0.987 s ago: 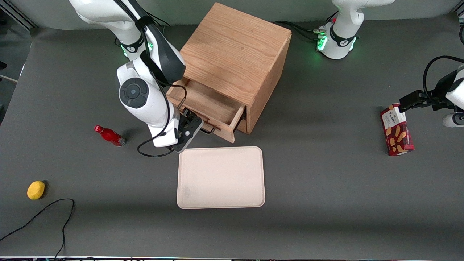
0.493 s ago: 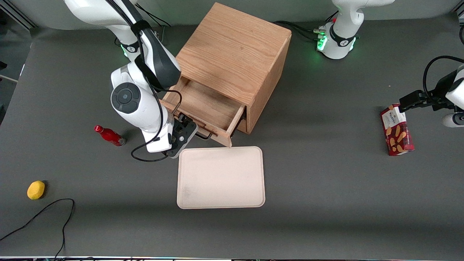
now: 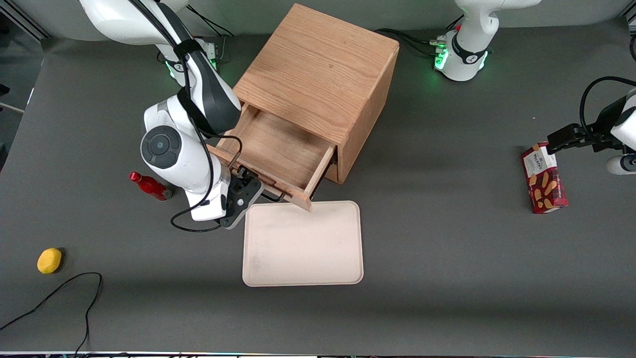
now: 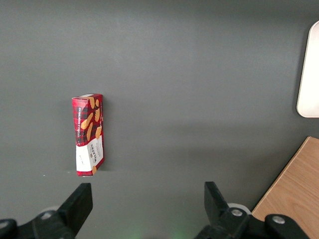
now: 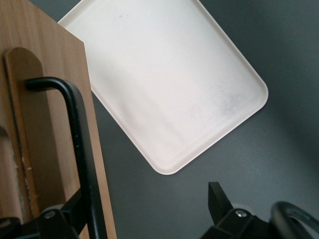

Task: Open upper drawer
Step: 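Pull the upper drawer handle outward with the right gripper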

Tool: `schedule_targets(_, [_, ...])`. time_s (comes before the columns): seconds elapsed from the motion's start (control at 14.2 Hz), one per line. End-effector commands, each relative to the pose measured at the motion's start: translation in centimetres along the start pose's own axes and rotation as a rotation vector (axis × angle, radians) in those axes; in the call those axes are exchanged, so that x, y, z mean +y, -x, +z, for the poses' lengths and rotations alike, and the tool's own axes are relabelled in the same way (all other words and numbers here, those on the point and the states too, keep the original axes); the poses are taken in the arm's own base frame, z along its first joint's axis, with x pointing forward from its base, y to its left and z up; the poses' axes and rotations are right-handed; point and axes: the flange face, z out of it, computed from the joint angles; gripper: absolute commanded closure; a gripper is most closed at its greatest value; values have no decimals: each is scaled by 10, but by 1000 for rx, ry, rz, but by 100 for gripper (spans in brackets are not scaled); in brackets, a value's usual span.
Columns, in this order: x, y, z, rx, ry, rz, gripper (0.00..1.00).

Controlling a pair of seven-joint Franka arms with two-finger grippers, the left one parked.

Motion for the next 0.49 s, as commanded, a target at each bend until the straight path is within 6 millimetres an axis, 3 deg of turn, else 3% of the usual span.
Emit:
schedule_targets(0.0, [13,-4,-7,14,17,-1,0])
schedule_targets(0.42, [28,-2,-12,26,26,14,0])
